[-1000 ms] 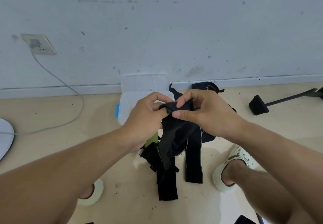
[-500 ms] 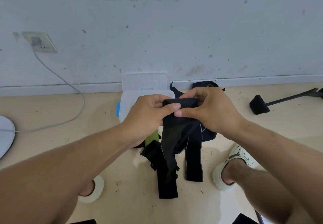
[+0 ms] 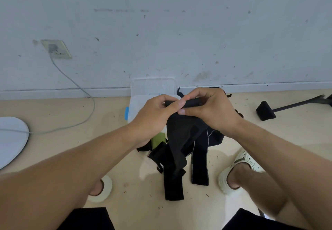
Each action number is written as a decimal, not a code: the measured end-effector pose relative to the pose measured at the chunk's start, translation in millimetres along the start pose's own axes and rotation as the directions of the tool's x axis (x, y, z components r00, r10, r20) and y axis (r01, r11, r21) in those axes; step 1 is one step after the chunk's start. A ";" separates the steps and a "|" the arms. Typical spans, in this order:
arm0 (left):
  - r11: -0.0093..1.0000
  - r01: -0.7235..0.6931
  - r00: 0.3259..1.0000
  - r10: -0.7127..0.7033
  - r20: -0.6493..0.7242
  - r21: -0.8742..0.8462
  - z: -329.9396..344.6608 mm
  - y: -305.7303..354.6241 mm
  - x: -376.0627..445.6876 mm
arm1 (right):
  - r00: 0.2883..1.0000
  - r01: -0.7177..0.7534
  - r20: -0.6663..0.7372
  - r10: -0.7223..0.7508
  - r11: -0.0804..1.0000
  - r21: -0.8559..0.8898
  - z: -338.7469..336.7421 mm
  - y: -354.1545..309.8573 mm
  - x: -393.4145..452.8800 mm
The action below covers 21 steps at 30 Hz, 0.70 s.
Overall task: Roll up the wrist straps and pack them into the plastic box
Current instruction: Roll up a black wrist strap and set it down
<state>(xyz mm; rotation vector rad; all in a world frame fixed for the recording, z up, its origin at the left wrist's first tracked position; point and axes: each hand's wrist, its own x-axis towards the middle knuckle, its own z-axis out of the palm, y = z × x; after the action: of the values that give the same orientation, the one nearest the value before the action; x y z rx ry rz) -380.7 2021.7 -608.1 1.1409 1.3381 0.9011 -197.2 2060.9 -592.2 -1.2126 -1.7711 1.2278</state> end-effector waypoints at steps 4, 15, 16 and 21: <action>0.999 -0.054 0.997 0.054 -0.047 -0.008 -13.0 11.3 -13.6 | 0.985 -0.089 0.150 0.089 0.996 -0.005 -11.4 -23.5 -7.8; 0.968 -0.250 0.961 0.252 -0.116 0.028 -10.5 35.2 -41.6 | 0.983 -0.028 0.179 0.027 1.000 0.005 -20.0 -55.1 -26.0; 0.969 -0.245 0.960 0.246 -0.131 0.024 -9.2 30.0 -39.8 | 0.984 -0.027 0.174 0.026 1.000 -0.001 -18.8 -50.0 -25.0; 0.984 -0.170 0.973 0.160 -0.167 -0.048 1.5 1.4 -23.6 | 0.996 -0.044 0.076 0.035 0.992 0.116 -3.8 -13.9 -18.3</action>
<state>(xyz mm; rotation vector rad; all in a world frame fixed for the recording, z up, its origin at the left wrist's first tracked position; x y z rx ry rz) -380.7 1999.1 -600.9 1.1627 1.3499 1.1711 -191.8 2043.3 -578.1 -1.1534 -1.7083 1.3960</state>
